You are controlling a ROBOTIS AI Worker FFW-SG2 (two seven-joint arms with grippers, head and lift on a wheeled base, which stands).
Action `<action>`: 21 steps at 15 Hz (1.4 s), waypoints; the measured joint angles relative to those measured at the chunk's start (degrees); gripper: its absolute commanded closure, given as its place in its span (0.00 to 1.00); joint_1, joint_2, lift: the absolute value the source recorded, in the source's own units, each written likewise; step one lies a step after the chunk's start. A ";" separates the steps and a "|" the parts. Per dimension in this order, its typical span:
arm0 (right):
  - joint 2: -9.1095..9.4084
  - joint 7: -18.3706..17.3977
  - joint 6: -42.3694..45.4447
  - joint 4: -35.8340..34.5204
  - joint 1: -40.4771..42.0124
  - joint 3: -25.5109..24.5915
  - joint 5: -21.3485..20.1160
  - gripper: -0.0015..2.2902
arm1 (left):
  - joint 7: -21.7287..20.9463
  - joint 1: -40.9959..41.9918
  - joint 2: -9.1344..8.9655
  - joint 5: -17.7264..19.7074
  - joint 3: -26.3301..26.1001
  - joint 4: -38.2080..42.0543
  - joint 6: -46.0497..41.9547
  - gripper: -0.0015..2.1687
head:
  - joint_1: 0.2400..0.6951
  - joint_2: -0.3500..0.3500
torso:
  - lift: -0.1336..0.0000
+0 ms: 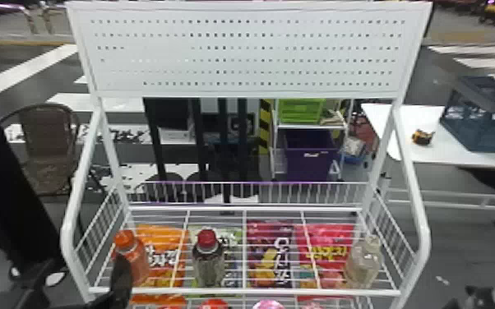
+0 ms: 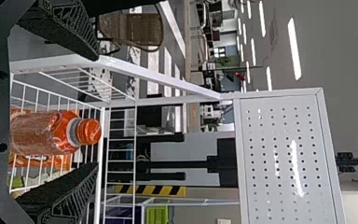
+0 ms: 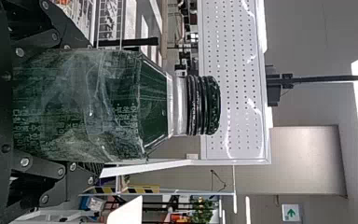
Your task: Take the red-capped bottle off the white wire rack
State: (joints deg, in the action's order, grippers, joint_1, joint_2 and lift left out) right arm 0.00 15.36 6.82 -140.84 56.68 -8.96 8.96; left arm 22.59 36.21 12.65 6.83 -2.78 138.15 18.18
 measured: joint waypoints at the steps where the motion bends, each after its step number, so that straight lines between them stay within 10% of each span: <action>1: 0.00 0.02 0.42 -0.02 0.00 0.04 -0.12 0.53 | 0.01 0.11 0.00 -0.10 -0.41 0.00 -0.24 0.04 | 0.57 0.50 | 1.00; 13: 0.00 -0.03 1.31 0.40 0.13 0.69 -1.32 0.53 | 0.22 0.96 0.20 -2.78 -4.20 -1.23 -3.29 0.04 | 0.57 0.50 | 1.00; 21: 0.00 -0.07 1.00 0.65 -0.55 1.12 -1.46 0.53 | 6.11 -5.74 0.48 -3.97 -19.53 -24.30 -26.62 0.04 | 0.57 0.50 | 1.00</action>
State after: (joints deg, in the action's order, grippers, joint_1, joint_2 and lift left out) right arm 0.00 15.29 7.82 -140.19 56.14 -7.84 7.51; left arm 28.70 30.47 13.14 2.86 -22.31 113.86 -8.44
